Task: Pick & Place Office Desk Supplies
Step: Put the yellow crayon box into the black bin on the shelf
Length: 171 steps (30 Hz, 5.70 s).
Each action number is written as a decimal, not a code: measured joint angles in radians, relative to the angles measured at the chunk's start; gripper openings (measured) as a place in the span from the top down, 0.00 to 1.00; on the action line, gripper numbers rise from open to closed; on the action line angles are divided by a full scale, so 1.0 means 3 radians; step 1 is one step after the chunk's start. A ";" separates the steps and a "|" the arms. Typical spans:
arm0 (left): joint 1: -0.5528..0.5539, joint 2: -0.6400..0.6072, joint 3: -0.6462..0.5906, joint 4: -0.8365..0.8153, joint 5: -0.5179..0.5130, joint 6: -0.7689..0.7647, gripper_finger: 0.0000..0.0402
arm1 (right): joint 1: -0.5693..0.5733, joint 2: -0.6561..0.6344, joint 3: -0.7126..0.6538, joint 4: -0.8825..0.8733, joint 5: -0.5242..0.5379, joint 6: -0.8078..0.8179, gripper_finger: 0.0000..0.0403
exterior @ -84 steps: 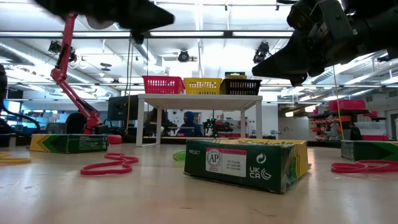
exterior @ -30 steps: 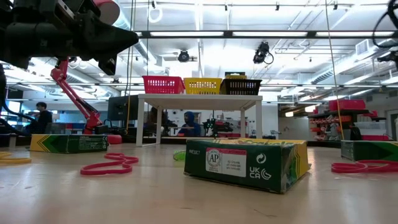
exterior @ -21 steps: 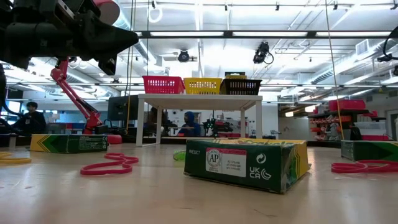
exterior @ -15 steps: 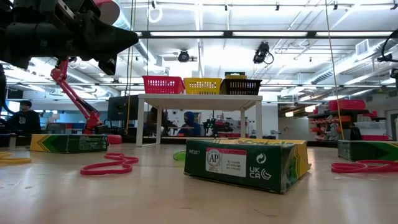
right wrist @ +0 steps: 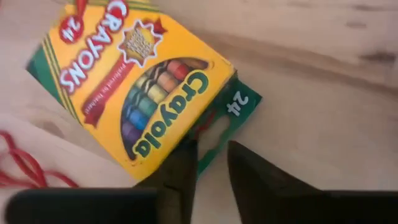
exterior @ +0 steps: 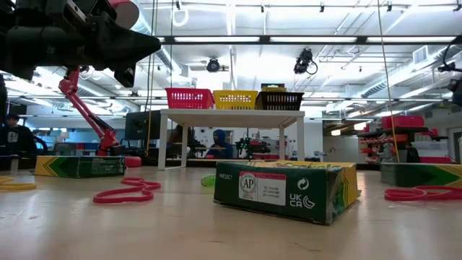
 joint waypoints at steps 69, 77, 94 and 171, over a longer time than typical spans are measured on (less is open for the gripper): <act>0.0000 0.0001 0.0000 -0.0011 0.0000 0.0000 0.93 | -0.0725 0.0169 0.0757 -0.0616 0.0631 -0.1489 1.00; 0.0000 0.0001 0.0000 -0.0011 0.0000 0.0000 0.93 | -0.0876 0.0165 0.0803 -0.0631 0.0154 -0.1589 0.98; 0.0000 0.0001 0.0000 -0.0014 0.0000 0.0000 0.93 | -0.0087 0.0131 0.0042 -0.0102 0.0376 -0.0026 0.83; 0.0000 0.0001 0.0000 -0.0022 -0.0001 0.0000 0.93 | -0.1778 0.0037 0.1200 0.0328 0.0077 -0.3933 0.92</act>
